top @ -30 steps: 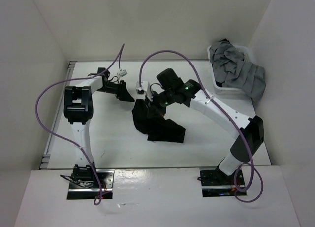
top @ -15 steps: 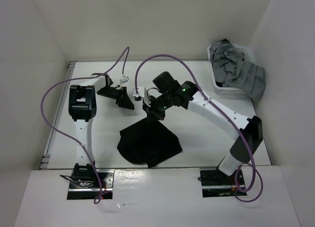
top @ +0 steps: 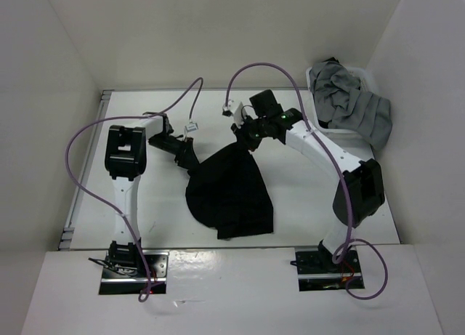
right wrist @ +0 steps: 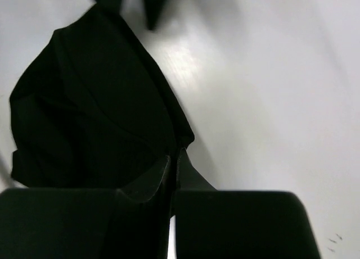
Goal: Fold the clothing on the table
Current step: Flatten the skirt out
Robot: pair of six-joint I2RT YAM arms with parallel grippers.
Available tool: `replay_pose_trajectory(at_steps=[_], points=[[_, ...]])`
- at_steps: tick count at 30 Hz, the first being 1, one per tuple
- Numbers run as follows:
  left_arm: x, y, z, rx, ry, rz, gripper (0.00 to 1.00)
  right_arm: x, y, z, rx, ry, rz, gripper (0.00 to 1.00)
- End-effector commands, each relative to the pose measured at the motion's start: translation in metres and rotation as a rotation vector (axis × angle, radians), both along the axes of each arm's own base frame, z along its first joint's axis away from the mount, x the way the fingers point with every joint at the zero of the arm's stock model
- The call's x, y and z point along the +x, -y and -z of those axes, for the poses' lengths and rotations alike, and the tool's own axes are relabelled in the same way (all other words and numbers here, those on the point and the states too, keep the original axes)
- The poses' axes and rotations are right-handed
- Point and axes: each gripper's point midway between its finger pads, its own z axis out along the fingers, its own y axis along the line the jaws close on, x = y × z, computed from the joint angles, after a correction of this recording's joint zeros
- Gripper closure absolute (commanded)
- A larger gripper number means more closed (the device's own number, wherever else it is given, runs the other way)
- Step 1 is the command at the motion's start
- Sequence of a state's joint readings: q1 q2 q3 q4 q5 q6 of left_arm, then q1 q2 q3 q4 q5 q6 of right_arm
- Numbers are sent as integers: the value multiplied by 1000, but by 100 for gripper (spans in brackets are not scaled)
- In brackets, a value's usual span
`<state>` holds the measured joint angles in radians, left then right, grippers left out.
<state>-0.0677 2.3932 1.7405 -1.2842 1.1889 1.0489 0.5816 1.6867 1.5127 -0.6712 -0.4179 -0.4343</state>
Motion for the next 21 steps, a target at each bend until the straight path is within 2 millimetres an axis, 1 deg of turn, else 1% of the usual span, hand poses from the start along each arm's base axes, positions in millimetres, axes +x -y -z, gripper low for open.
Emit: replay_pose_trajectory(at_steps=[1,2,3,4,5,6,8,9,11,14,15,16,19,20,21], points=[[8,-10,-18,-23,95,-14,29,43,9,2,3,81,114,100],[10,-10,-20,-21,95,-17,29,50,12,4,2,79,126,100],[12,-14,-20,-20,95,-29,29,58,17,14,1,53,136,100],[14,-18,-20,-20,96,-40,29,60,19,17,0,39,139,100],[14,-18,-20,-20,96,-40,29,63,17,16,1,41,139,100],[14,-18,-20,-20,96,-40,29,63,17,20,0,27,145,100],[11,-20,-16,-2,87,-32,29,69,16,17,7,53,153,100],[10,-20,-12,-1,78,-32,29,69,16,21,2,46,153,100],[10,-20,-12,-1,78,-32,29,75,19,25,-17,59,175,100],[10,-20,-12,-1,78,-32,29,78,19,24,-18,71,182,100],[10,-20,-13,0,69,-35,29,78,19,28,-19,57,188,100],[10,-20,-13,0,69,-35,29,81,19,27,-22,69,196,100],[14,-19,-18,-4,66,-46,29,86,20,24,-13,84,224,100],[16,-21,-20,-11,53,-64,29,89,23,25,-29,94,244,100],[19,-21,-26,-12,76,-64,29,94,23,22,-19,113,262,100]])
